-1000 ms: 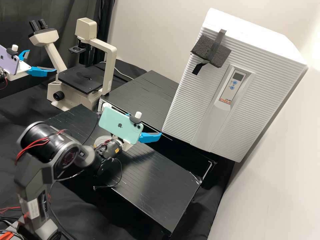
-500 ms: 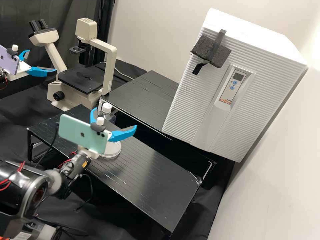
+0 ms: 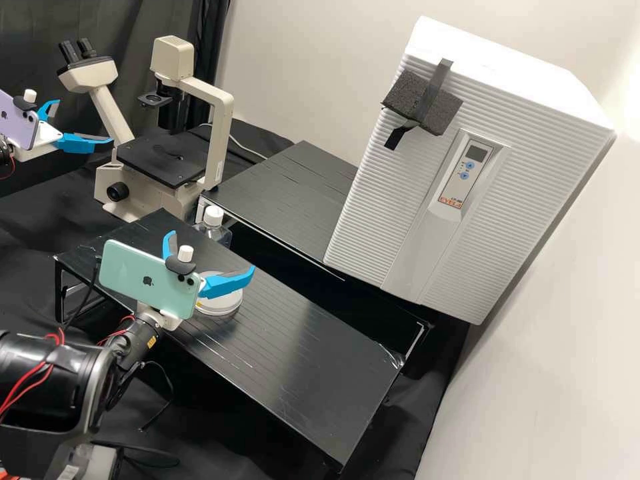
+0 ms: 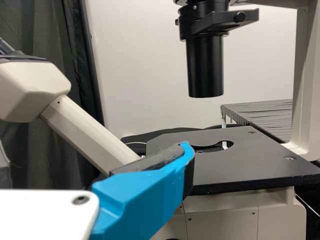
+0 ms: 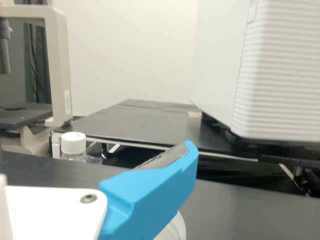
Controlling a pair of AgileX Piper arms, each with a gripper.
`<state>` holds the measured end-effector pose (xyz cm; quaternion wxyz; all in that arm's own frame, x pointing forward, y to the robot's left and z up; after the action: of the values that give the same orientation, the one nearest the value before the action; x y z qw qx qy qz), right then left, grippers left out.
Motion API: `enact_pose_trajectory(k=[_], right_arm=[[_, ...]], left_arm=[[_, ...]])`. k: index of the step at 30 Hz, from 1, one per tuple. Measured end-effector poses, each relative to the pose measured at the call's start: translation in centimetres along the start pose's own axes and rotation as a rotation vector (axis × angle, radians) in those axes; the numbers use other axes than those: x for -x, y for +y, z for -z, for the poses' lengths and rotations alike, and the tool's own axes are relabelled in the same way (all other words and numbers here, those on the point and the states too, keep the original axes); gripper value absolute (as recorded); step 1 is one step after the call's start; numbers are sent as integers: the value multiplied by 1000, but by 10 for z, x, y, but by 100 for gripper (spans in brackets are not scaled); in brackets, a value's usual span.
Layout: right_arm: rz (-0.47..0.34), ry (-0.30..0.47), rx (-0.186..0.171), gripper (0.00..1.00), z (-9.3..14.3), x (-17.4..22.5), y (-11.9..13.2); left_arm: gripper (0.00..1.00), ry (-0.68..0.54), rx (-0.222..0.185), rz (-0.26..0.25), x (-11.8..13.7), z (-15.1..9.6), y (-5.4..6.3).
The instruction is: Open the petri dish lid.
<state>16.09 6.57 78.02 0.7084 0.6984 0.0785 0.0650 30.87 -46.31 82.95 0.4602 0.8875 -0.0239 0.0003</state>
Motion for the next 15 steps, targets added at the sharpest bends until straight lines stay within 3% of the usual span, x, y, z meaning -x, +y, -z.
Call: enact_pose_trajectory(k=[6, 15], right_arm=[[14, -52, 7, 100, -7, -2, -5], [-43, -124, -20, 100, -10, 2, 5]], left_arm=[[100, 0, 0, 0, 0, 0, 0], [100, 0, 0, 0, 0, 0, 0]])
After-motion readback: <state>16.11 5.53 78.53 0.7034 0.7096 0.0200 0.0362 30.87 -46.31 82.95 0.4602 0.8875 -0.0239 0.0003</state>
